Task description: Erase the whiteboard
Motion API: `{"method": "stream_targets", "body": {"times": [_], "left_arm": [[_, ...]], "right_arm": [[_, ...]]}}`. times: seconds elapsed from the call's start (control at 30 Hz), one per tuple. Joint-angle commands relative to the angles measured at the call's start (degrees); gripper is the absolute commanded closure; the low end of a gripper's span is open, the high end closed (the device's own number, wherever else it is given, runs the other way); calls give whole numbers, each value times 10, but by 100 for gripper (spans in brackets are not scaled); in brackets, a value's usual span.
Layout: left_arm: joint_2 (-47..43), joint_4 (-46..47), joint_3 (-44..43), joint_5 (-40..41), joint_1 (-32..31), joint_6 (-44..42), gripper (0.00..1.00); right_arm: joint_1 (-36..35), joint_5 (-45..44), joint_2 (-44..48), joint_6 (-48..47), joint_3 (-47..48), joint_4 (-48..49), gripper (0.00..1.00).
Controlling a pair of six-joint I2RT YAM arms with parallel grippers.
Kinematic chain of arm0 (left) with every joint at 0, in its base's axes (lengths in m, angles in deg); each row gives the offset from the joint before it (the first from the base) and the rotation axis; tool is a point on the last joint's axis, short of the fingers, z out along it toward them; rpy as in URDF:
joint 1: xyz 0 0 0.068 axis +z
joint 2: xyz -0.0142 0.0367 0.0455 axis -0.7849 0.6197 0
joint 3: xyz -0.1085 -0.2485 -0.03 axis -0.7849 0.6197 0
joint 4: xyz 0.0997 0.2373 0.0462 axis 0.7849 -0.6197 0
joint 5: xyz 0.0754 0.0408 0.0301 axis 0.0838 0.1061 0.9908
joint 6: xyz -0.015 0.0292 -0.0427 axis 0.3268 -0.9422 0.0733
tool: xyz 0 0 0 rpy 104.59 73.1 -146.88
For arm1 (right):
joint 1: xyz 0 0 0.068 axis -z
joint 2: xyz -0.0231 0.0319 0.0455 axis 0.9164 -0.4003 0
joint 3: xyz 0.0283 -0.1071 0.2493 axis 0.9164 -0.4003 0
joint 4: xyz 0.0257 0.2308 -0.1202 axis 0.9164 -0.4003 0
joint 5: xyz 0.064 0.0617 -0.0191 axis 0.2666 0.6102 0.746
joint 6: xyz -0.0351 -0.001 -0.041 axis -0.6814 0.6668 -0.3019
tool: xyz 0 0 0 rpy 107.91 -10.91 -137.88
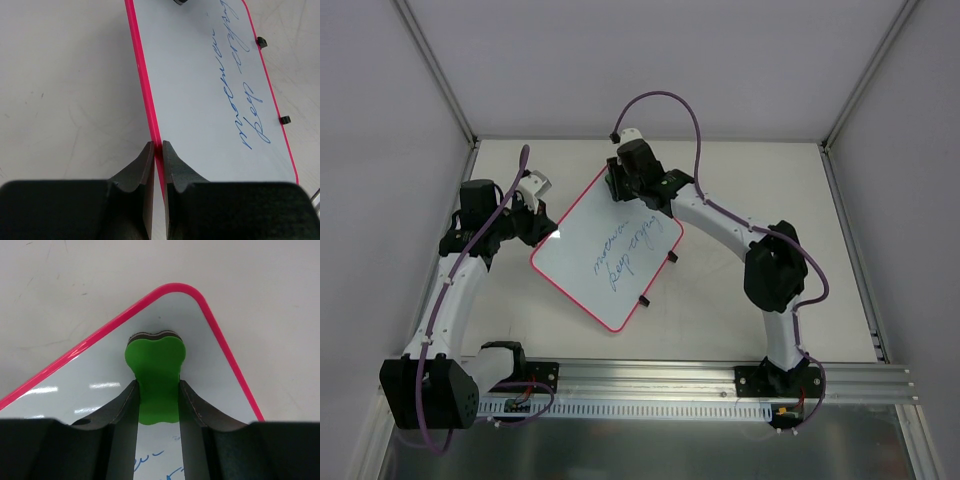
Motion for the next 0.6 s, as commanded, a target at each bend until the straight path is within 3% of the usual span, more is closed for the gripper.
{"method": "stream_targets", "body": {"times": [0.0,0.27,0.57], "left_arm": [[-12,8,6,-21,-7,-19,100],[-15,8,9,-22,-8,-21,100],[-10,9,4,-23,-8,-20,100]], "right_arm": [[12,-60,-3,-1,16,-2,100],[43,-103,26,50,-51,-3,100],[21,-38,18,28,-44,15,100]]}}
